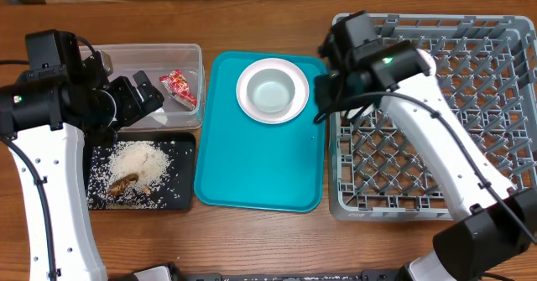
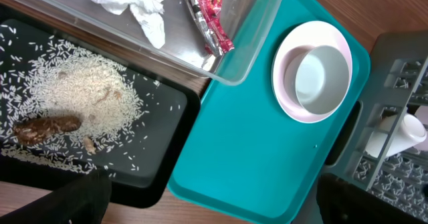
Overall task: Sort waste into correct bins and load items into the dishwasher
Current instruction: 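Move the right gripper left back over the white bowl on the teal tray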
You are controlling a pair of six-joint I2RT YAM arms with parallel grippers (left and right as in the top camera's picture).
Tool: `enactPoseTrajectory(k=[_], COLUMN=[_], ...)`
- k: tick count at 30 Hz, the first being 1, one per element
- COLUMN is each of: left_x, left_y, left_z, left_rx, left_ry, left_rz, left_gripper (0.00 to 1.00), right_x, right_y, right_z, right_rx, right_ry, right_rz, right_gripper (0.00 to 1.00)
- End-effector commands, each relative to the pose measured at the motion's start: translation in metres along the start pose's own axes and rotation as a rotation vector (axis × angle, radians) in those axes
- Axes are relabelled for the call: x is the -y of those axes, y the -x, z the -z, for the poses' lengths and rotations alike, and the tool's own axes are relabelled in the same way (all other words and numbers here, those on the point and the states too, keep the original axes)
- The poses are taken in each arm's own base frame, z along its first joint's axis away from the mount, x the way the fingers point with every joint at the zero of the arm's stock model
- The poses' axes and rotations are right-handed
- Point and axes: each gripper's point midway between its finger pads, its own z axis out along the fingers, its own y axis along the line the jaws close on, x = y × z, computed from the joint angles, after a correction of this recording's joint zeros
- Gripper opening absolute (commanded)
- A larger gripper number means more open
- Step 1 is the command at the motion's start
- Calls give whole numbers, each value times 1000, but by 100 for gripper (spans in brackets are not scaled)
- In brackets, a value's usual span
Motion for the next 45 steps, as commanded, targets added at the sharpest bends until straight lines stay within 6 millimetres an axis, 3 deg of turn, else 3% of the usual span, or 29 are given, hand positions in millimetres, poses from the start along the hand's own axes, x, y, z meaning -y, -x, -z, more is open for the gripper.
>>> enactPoseTrajectory(k=[1,10,16,18,27,32,37,42,45], left_x=[4,4,4,4,4,4,4,4,4], left_y=[1,1,1,1,1,1,1,1,1], left_z=[4,4,4,4,4,4,4,4,4], left_rx=[11,11,11,11,11,11,11,11,11], left_ry=[-13,-13,-13,-13,-13,-13,-13,-13,-13], left_rz=[-4,-4,-4,-4,-4,-4,-4,-4,-4], left_gripper=[100,100,100,100,100,100,100,100,100], right_x=[-33,-93,-106,-102,-72,-56,-52,-33,-15], right_y=[-18,-59,-93,-104,-135,-138,-142,-167,-172], right_z=[-9,-45,-72,-84,-138,-144,-151,-177,-184], right_rx=[-47,-96,-149,-168,-148,-145,-137,-225,-259], right_ry=[70,124,131,120,89,19,20,-17,-99], right_rz=[69,246,312,320,460,487,544,536,539], right_gripper=[31,32,13,8,4,4,4,4,4])
